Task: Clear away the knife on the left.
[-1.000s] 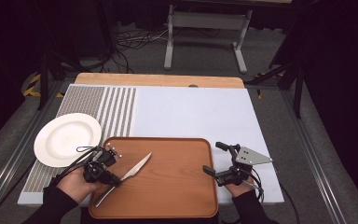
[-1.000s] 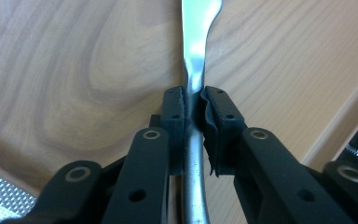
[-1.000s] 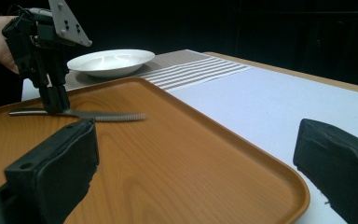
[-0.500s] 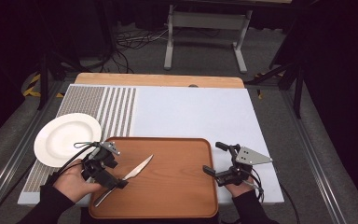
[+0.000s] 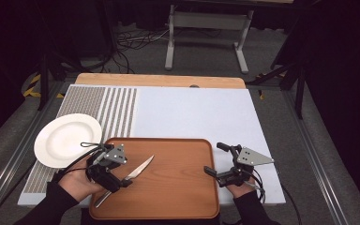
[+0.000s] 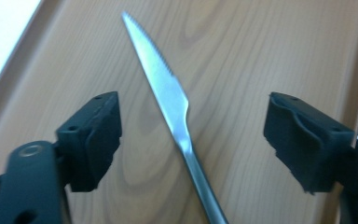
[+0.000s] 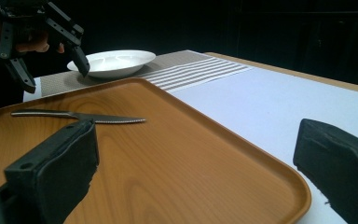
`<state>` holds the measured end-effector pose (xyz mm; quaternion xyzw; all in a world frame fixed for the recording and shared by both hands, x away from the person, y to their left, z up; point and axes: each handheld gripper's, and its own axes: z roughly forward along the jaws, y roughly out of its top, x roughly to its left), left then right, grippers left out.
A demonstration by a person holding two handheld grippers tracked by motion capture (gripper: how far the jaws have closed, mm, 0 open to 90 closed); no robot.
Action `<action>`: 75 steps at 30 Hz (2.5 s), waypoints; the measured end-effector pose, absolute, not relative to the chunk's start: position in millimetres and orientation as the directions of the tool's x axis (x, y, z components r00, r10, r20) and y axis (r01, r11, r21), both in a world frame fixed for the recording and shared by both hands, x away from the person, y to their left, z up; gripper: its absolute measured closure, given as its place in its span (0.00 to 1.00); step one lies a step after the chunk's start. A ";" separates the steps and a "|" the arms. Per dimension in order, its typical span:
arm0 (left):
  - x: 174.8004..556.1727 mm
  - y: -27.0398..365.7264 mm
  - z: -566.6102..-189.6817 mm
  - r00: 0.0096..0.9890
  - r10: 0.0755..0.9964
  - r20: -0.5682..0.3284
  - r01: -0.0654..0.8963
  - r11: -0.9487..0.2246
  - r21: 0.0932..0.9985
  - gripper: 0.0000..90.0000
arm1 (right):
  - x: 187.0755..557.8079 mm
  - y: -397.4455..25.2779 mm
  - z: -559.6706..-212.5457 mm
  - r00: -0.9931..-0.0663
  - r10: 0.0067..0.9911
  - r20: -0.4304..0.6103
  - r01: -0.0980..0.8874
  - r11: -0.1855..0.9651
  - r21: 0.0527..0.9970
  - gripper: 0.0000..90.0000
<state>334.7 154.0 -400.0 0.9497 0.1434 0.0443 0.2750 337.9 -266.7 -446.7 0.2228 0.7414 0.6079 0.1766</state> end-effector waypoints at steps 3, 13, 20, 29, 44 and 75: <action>335.5 152.3 -400.6 0.966 0.258 0.017 0.208 -0.813 0.543 0.34 | 337.9 -266.8 -446.7 -0.839 0.545 0.009 0.116 0.162 0.980 0.01; 346.0 149.4 -411.3 0.990 0.136 0.030 0.100 -0.845 0.526 0.95 | 338.1 -266.9 -446.8 -0.840 0.543 0.012 0.117 0.159 0.980 0.01; 346.6 143.5 -417.1 0.998 0.041 0.042 0.017 -0.884 0.468 1.00 | 338.2 -266.9 -446.8 -0.842 0.539 0.015 0.119 0.158 0.980 0.01; 353.4 139.2 -425.7 1.000 -0.021 0.012 -0.024 -0.915 0.403 1.00 | 338.3 -266.8 -446.9 -0.843 0.538 0.014 0.118 0.159 0.980 0.01; 356.0 134.1 -434.8 0.999 -0.020 -0.026 -0.011 -0.945 0.326 1.00 | 338.3 -266.6 -447.0 -0.844 0.536 0.014 0.119 0.162 0.980 0.01; 362.8 161.5 -435.7 0.997 0.074 -0.024 0.077 -0.941 0.331 1.00 | 338.8 -266.6 -447.3 -0.842 0.539 0.017 0.124 0.162 0.979 0.01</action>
